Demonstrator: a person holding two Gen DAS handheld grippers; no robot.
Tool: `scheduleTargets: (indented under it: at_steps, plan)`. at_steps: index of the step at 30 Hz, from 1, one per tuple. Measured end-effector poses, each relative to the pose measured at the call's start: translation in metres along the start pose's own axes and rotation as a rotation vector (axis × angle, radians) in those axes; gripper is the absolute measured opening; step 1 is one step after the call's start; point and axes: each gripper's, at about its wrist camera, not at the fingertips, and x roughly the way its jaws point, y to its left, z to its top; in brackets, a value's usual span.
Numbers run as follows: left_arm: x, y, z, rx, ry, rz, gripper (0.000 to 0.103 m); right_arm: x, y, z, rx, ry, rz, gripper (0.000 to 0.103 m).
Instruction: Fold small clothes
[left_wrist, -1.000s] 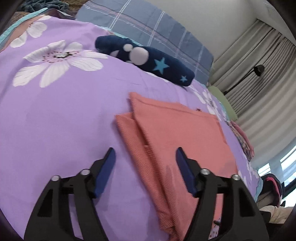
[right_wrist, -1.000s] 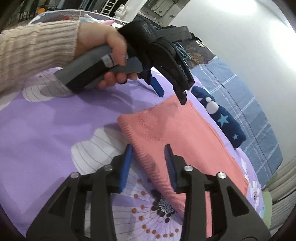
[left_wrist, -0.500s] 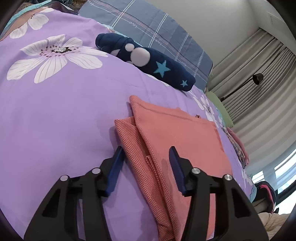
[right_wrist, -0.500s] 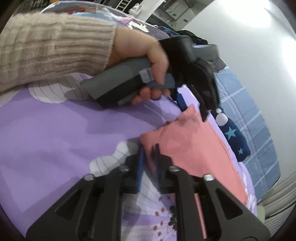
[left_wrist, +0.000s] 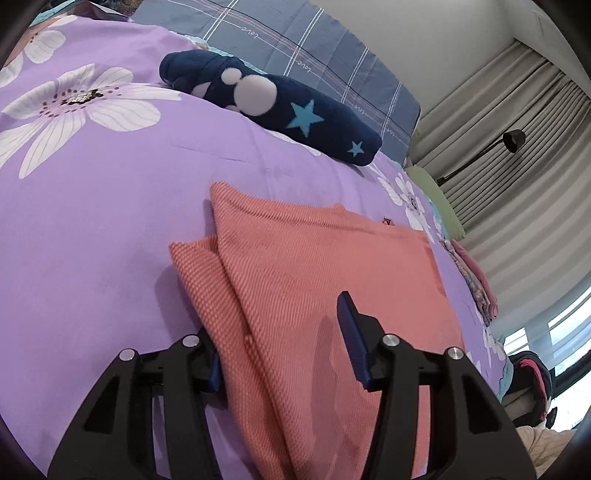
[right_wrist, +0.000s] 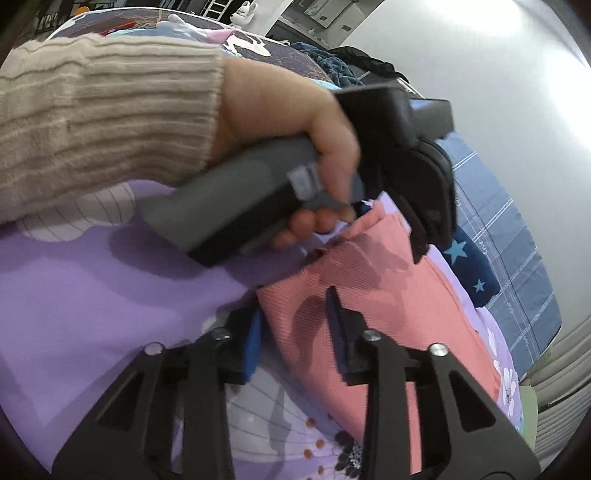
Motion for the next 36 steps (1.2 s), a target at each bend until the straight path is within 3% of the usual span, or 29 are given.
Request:
scheduleTargets:
  at_steps: [2,4,6,14,23,29,36]
  plan:
    - [0.0,0.001,0.0,-0.005,-0.002,0.023,0.04,0.002,0.001,0.0,0.0,0.006,0.003,0.009]
    - [-0.002,0.006,0.0,-0.026,-0.003,0.041,0.02,0.001,-0.003,0.0,0.029,0.005,0.019,0.007]
    - [-0.004,0.014,0.002,-0.076,-0.007,0.013,0.016,-0.002,-0.011,0.0,0.064,-0.005,0.035,0.006]
    - [-0.012,-0.021,0.013,0.013,-0.026,0.012,0.016,-0.022,-0.041,-0.001,0.212,-0.048,0.055,0.006]
    - [-0.009,-0.072,0.032,0.077,-0.035,0.051,0.014,-0.058,-0.094,-0.025,0.381,-0.115,0.01,0.006]
    - [0.016,-0.124,0.044,0.128,-0.013,0.07,0.013,-0.08,-0.137,-0.062,0.508,-0.128,-0.022,0.006]
    - [0.072,-0.2,0.051,0.235,0.039,0.126,0.005,-0.092,-0.196,-0.137,0.772,-0.101,-0.014,0.006]
